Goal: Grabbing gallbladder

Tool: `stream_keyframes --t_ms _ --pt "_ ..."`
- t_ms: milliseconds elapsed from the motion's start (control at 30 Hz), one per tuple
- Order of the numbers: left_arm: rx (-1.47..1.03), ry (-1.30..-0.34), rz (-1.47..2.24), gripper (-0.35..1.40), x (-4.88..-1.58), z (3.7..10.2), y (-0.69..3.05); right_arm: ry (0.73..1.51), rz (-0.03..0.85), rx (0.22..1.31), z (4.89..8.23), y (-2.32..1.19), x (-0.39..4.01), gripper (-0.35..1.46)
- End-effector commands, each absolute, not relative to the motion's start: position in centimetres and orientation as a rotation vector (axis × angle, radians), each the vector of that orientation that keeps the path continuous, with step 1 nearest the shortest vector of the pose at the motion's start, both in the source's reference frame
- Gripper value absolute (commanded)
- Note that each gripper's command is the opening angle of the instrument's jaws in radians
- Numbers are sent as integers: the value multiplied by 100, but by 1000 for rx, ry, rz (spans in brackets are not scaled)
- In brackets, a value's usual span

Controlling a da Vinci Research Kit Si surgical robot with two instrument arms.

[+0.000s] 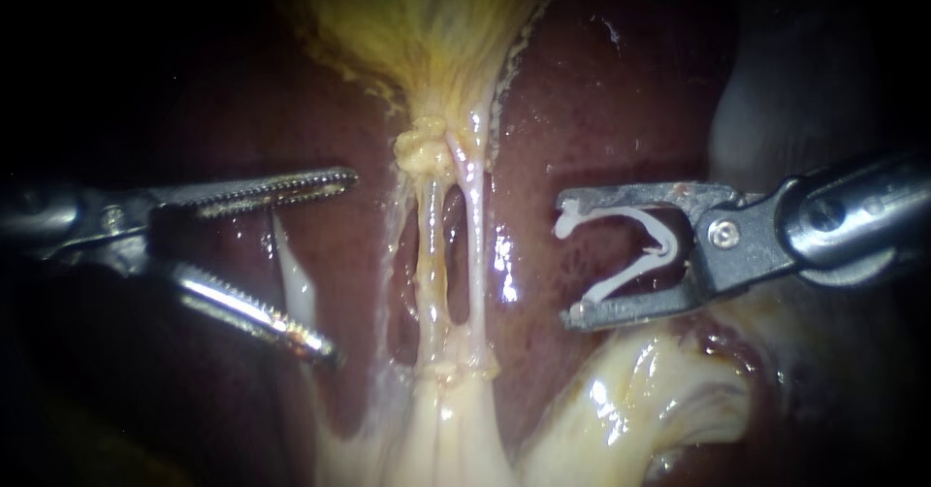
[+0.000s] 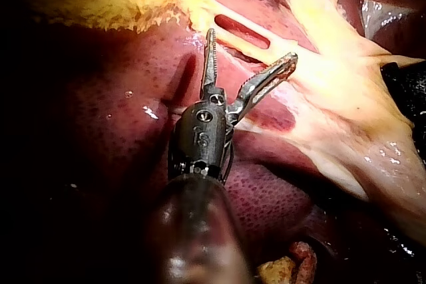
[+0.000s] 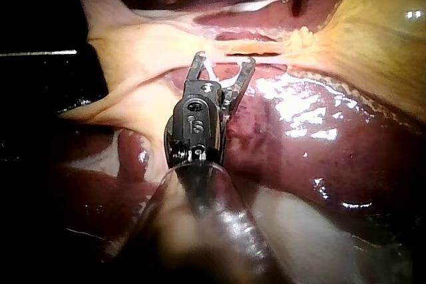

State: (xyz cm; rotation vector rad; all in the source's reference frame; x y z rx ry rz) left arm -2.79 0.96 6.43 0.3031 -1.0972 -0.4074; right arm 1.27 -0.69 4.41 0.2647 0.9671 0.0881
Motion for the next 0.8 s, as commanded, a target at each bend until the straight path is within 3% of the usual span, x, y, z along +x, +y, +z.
stream_keyframes --t_ms 33,400,800 --pt "303 -1097 -407 122 -279 643 95 967 88 265 441 -69 127 50" --pt "309 -1097 -419 111 -287 650 123 967 88 265 441 -69 127 50" --pt "337 -1087 -485 99 -293 698 166 967 89 264 441 -69 129 50"
